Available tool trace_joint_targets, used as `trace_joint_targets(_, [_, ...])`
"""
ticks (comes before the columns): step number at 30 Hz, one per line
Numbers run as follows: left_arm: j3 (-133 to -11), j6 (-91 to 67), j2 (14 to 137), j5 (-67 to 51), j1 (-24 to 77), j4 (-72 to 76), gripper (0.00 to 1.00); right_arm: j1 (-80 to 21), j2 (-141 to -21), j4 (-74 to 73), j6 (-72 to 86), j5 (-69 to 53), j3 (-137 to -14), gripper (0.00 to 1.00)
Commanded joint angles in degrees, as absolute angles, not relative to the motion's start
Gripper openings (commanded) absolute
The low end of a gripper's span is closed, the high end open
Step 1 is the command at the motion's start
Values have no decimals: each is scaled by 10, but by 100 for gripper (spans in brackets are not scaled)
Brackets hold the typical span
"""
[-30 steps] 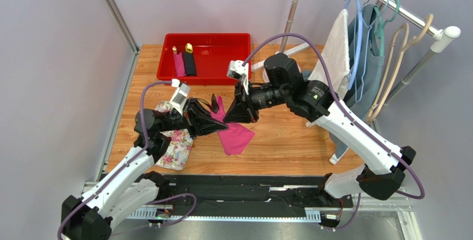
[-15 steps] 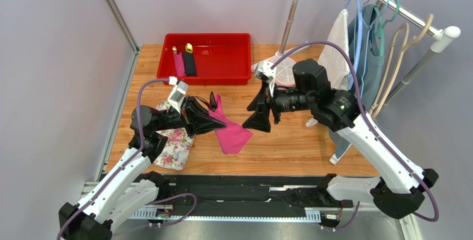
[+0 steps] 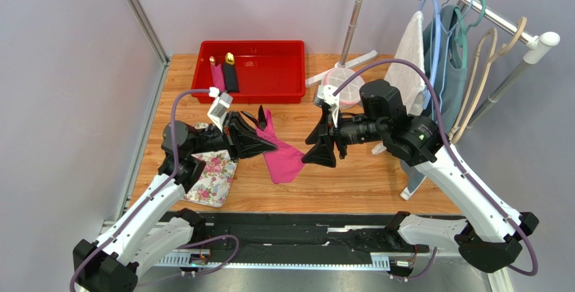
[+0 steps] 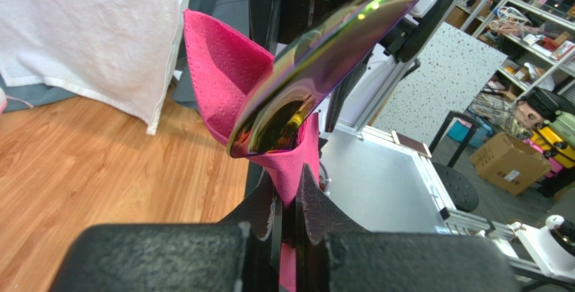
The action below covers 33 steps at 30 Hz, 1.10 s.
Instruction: Place the utensils on the paper napkin and roll it up
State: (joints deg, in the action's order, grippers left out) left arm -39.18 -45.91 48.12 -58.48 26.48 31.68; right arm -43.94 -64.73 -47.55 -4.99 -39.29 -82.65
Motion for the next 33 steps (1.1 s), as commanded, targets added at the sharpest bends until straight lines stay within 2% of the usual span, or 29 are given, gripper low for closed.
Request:
trace_joint_targets(1, [-423, -457, 477, -591, 263, 351, 0, -439, -654, -469, -65, -400, -828, 48])
trace_joint_targets(3, [-425, -463, 478, -592, 263, 354, 0, -439, -657, -467, -61, -413, -831, 37])
trace_joint_targets(4, [-428, -465, 478, -592, 263, 353, 0, -440, -657, -466, -61, -416, -832, 24])
trace_joint_targets(7, [-438, -472, 479, -595, 263, 359, 0, -439, -661, -465, -68, -421, -825, 0])
trace_joint_targets(15, [-452, -506, 480, -603, 279, 376, 0, -439, -690, -426, -76, -379, -824, 0])
trace_joint_targets(33, [-484, -533, 506, -581, 301, 397, 0, -488, -727, -236, 34, -445, -772, 0])
